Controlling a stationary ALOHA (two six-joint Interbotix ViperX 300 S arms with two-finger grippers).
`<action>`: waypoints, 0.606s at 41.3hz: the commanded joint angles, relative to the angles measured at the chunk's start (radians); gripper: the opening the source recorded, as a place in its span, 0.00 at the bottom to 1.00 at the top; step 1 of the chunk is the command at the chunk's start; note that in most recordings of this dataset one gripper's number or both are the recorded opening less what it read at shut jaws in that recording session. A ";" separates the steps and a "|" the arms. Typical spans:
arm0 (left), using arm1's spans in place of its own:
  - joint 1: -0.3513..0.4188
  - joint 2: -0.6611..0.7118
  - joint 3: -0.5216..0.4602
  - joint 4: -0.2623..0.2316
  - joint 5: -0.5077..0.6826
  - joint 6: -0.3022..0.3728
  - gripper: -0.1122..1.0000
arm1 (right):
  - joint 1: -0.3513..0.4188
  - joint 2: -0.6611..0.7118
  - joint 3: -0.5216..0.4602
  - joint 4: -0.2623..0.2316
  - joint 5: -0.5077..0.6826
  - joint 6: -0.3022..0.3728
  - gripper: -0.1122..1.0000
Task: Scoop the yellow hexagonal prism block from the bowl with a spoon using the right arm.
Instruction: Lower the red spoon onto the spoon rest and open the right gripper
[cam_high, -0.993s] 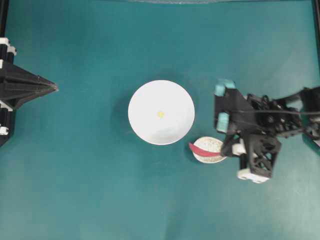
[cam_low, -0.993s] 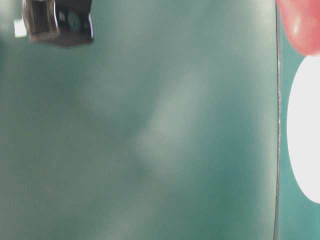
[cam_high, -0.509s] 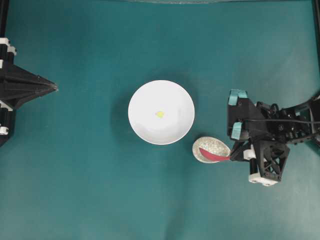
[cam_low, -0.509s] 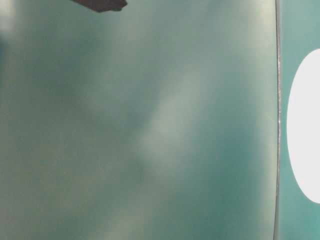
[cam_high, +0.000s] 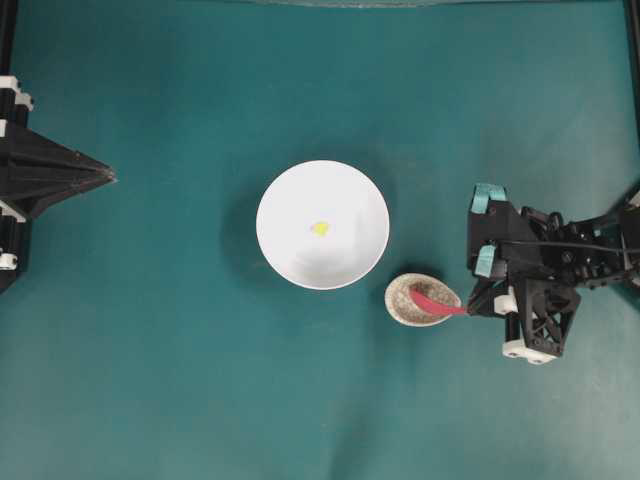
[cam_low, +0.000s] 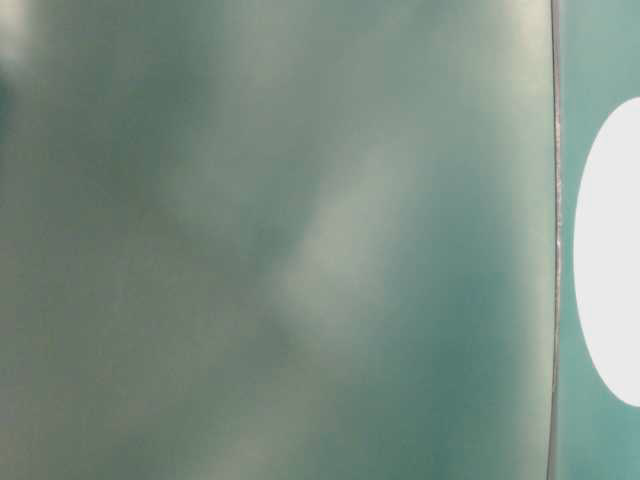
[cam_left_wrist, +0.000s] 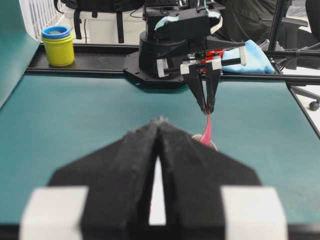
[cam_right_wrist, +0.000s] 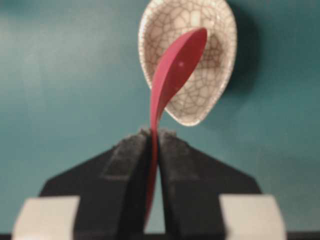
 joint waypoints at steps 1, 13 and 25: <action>0.000 0.011 -0.031 0.002 -0.008 -0.002 0.10 | 0.002 -0.008 -0.002 -0.002 -0.026 -0.002 0.17; 0.000 0.009 -0.031 0.002 -0.008 -0.002 0.10 | 0.002 -0.008 0.008 -0.003 -0.029 -0.003 0.38; 0.000 0.009 -0.031 0.002 -0.008 -0.002 0.10 | 0.002 -0.008 0.012 -0.021 -0.031 -0.003 0.54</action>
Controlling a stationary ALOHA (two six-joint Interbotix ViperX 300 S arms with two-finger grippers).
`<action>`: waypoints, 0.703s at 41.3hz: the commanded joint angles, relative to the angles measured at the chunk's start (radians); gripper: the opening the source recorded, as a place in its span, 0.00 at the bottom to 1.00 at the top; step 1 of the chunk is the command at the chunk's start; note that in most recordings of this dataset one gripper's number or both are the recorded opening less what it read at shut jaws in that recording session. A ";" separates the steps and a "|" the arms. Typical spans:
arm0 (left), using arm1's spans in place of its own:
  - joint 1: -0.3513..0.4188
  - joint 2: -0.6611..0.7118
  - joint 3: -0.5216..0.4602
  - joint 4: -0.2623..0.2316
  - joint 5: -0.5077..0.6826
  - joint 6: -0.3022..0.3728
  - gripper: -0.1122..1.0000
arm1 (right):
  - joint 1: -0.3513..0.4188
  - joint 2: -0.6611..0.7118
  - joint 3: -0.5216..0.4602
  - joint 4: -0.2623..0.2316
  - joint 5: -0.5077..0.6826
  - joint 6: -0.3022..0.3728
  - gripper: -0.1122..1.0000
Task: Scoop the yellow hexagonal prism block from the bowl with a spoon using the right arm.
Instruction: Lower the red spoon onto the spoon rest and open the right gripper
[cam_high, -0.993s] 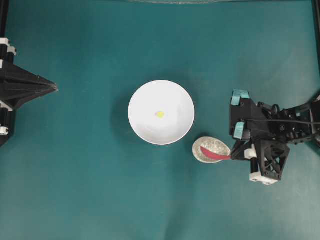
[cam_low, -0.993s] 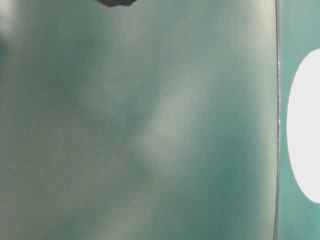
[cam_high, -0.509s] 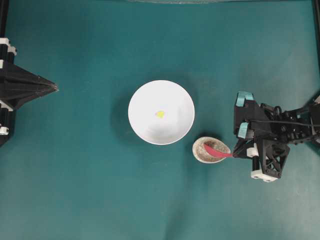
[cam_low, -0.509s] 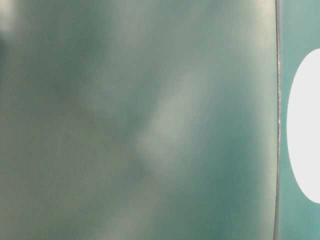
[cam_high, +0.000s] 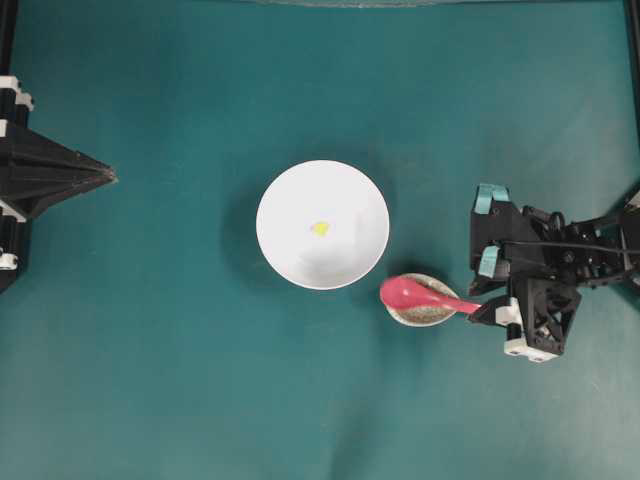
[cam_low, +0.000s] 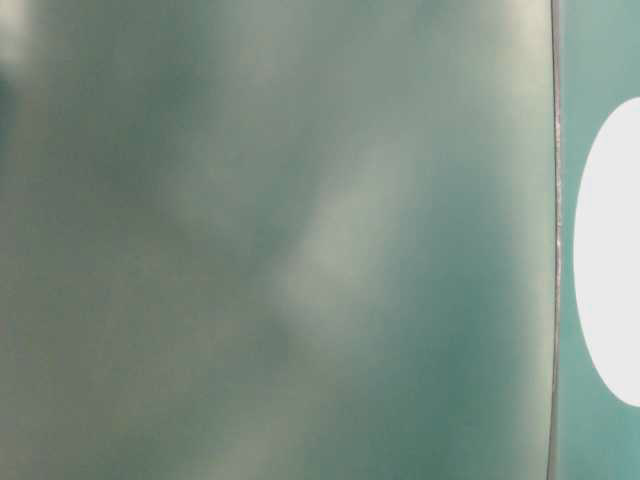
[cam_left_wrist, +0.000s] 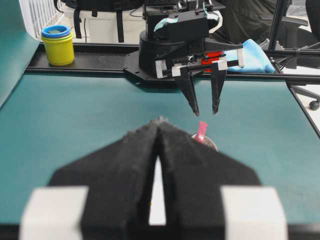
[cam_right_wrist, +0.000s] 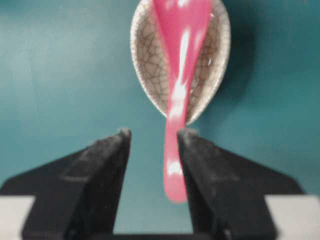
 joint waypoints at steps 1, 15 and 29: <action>0.002 0.009 -0.031 0.002 -0.008 -0.002 0.10 | 0.003 -0.009 -0.011 -0.003 -0.009 0.000 0.54; 0.002 0.009 -0.031 0.002 -0.011 -0.002 0.10 | 0.003 -0.009 0.000 -0.037 -0.063 -0.002 0.56; 0.002 0.008 -0.031 0.002 -0.011 -0.002 0.10 | 0.003 -0.009 0.029 -0.212 -0.250 -0.002 0.70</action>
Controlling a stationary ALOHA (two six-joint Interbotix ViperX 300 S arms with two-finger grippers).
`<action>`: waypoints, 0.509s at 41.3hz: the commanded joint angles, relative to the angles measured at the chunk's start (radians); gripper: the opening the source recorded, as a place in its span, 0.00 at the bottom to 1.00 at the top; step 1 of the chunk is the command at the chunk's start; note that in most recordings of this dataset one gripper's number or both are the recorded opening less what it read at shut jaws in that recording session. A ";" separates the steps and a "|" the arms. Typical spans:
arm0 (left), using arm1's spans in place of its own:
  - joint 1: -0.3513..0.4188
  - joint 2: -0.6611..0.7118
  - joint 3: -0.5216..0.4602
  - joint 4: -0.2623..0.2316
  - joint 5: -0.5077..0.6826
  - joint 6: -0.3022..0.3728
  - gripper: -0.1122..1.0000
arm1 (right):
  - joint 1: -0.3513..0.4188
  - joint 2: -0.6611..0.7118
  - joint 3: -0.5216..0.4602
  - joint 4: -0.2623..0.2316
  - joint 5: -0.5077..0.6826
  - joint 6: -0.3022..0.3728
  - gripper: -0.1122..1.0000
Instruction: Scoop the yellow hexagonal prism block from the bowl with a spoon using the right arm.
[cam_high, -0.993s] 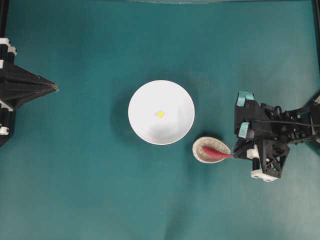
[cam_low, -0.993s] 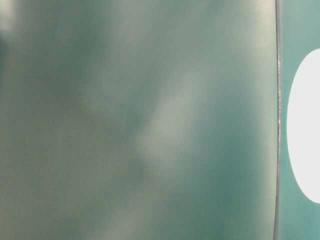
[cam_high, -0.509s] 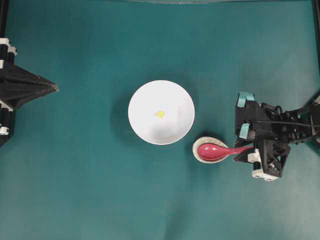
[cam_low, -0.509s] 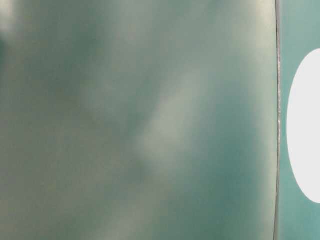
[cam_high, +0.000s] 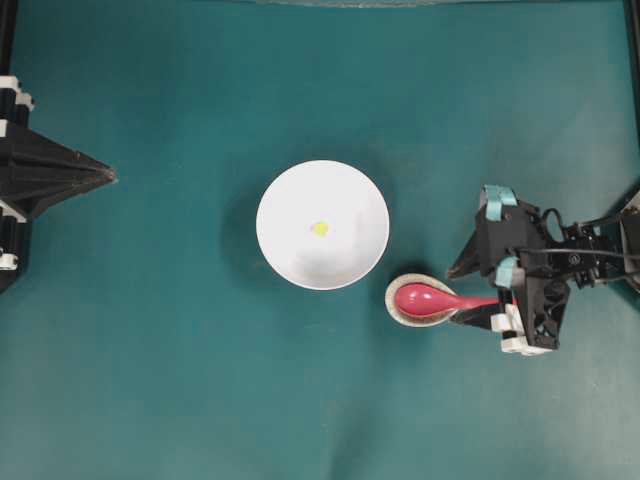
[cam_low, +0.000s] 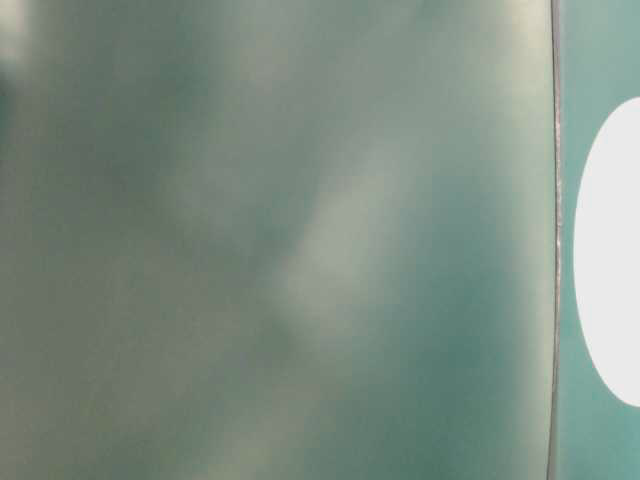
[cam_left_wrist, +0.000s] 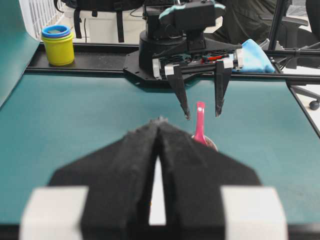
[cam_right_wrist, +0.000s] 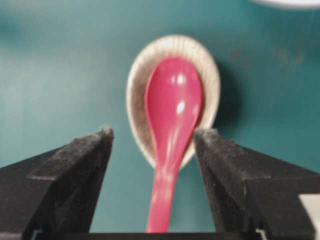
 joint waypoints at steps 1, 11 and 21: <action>0.000 0.006 -0.031 0.003 -0.009 -0.002 0.10 | 0.002 -0.009 -0.008 -0.041 -0.035 -0.003 0.70; 0.000 0.009 -0.029 0.003 -0.009 -0.002 0.10 | 0.003 -0.009 0.058 -0.060 -0.216 -0.003 0.71; 0.000 0.011 -0.029 0.003 -0.009 -0.002 0.10 | 0.003 -0.008 0.161 -0.025 -0.506 -0.005 0.70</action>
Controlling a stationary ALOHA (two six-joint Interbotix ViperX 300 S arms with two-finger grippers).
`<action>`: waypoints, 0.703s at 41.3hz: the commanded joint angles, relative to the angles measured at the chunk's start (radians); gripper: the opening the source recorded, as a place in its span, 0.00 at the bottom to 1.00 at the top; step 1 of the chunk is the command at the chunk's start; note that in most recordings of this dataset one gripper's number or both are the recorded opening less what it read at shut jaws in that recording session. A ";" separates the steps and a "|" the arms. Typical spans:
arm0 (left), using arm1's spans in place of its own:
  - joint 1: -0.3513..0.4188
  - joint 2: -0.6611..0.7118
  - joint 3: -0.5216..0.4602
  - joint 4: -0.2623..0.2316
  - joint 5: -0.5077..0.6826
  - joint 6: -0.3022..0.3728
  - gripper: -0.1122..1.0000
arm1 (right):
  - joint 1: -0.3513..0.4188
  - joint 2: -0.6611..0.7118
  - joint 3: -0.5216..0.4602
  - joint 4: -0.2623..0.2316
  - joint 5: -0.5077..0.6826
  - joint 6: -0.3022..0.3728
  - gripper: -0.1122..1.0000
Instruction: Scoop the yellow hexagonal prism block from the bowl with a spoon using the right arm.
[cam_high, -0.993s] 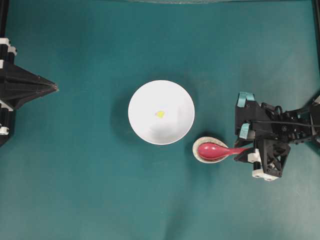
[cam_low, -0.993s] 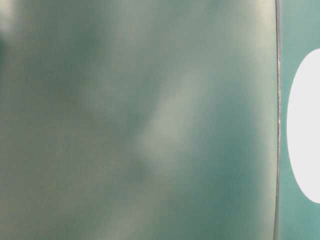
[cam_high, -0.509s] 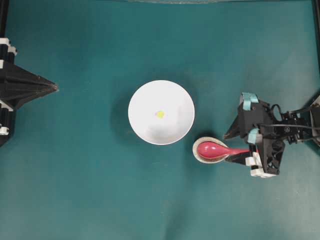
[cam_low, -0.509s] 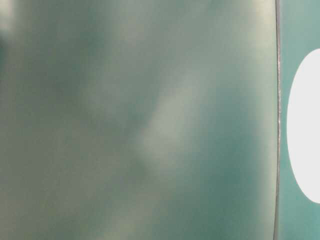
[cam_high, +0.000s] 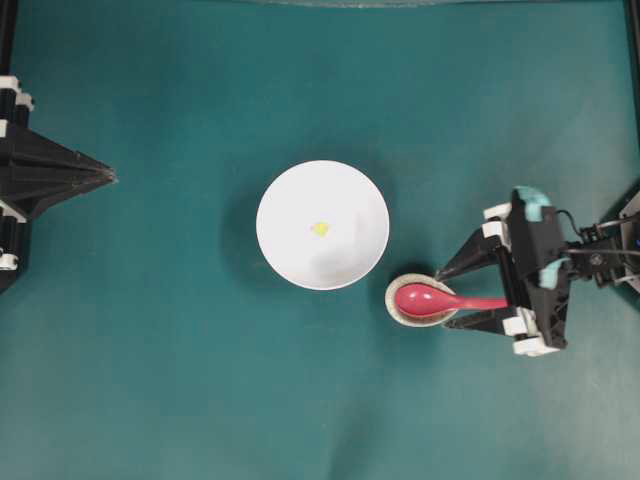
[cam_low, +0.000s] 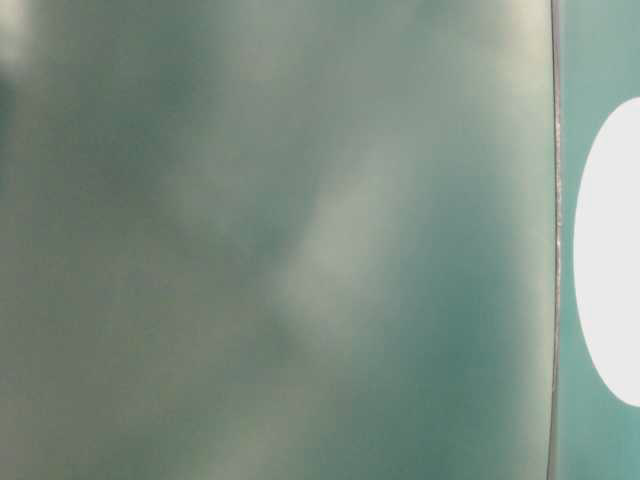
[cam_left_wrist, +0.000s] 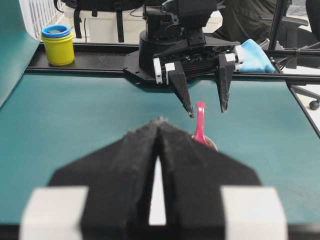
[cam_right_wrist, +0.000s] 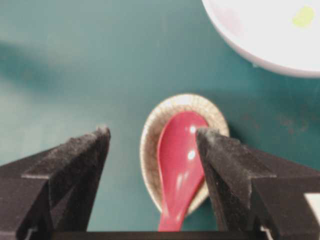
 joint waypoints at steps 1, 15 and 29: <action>0.002 0.009 -0.028 0.003 -0.009 -0.002 0.10 | 0.005 -0.008 0.021 0.018 -0.092 -0.002 0.70; 0.002 0.015 -0.026 0.003 -0.006 -0.002 0.10 | 0.071 0.069 0.153 0.169 -0.394 -0.012 0.70; 0.002 0.035 -0.021 0.003 -0.006 -0.002 0.10 | 0.258 0.268 0.199 0.509 -0.736 -0.156 0.70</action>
